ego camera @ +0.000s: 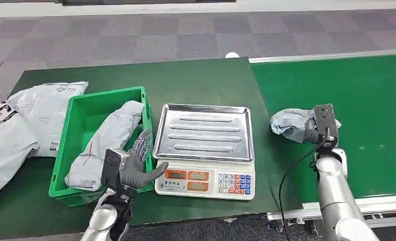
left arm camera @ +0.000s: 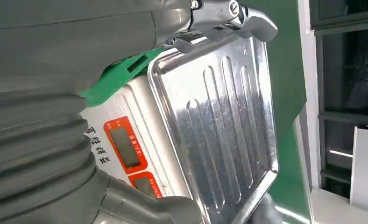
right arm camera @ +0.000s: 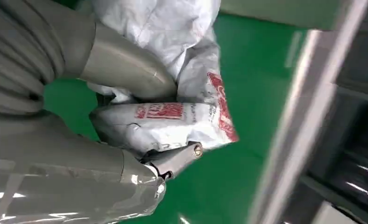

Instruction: Moved the parcel from conveyor to table for the left to box.

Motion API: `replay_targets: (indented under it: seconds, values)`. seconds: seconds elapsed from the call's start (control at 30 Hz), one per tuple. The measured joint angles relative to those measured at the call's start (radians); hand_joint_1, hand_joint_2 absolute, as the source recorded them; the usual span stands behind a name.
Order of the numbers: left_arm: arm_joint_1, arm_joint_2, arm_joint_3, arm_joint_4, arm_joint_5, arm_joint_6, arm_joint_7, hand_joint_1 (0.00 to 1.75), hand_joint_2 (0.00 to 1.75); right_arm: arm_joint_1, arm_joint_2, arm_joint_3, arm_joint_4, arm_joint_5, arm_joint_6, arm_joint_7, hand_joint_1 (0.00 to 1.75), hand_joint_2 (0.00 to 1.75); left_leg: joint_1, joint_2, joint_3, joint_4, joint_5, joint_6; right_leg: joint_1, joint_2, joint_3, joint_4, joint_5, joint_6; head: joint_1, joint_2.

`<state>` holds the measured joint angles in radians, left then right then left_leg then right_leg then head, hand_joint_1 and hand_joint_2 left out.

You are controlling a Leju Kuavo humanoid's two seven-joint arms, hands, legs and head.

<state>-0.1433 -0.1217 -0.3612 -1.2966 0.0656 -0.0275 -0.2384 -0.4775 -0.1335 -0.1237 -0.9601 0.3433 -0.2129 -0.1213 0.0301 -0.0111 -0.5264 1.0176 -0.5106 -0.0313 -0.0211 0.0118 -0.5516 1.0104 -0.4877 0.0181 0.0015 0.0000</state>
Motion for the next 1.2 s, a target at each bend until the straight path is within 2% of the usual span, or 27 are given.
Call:
replay_targets:
  seconds: [0.17,0.47,0.87,1.03,1.2]
  values:
    - [-0.011,0.000,-0.015,0.012,0.002,0.000,-0.005,0.00,1.75,-0.053,-0.029,0.033,-0.033,0.001,-0.046,0.005,1.75,1.75,-0.002,-0.002,-0.003,0.000,0.002,0.002,-0.003,-0.002,-0.001,0.000,0.001,0.001,0.000,0.000]
    - [-0.022,-0.008,-0.020,0.029,0.009,0.006,-0.020,0.00,1.75,-0.266,-0.104,0.104,-0.021,-0.045,-0.058,0.010,1.75,1.75,-0.004,-0.004,-0.007,0.000,0.005,0.003,-0.005,-0.004,-0.006,0.000,0.003,0.004,0.000,0.000]
    - [-0.031,-0.011,-0.020,0.040,0.013,0.010,-0.034,0.00,1.75,-0.388,-0.119,0.231,-0.039,-0.095,-0.062,0.040,1.75,1.75,-0.005,-0.007,-0.010,0.000,0.006,0.003,-0.005,-0.007,-0.008,0.001,0.004,0.004,0.000,0.000]
    - [-0.032,-0.011,-0.020,0.043,0.016,0.010,-0.037,0.00,1.75,-0.398,-0.119,0.267,-0.054,-0.107,-0.063,0.031,1.75,1.75,-0.005,-0.007,-0.011,0.000,0.007,0.003,-0.005,-0.007,-0.008,0.001,0.004,0.004,0.000,0.000]
    - [-0.041,-0.012,-0.021,0.055,0.023,0.010,-0.041,0.00,1.75,-0.395,-0.117,0.360,-0.149,-0.062,-0.053,0.050,1.75,1.75,-0.005,-0.007,-0.011,0.000,0.007,0.003,-0.005,-0.007,-0.009,0.001,0.004,0.004,0.000,0.000]
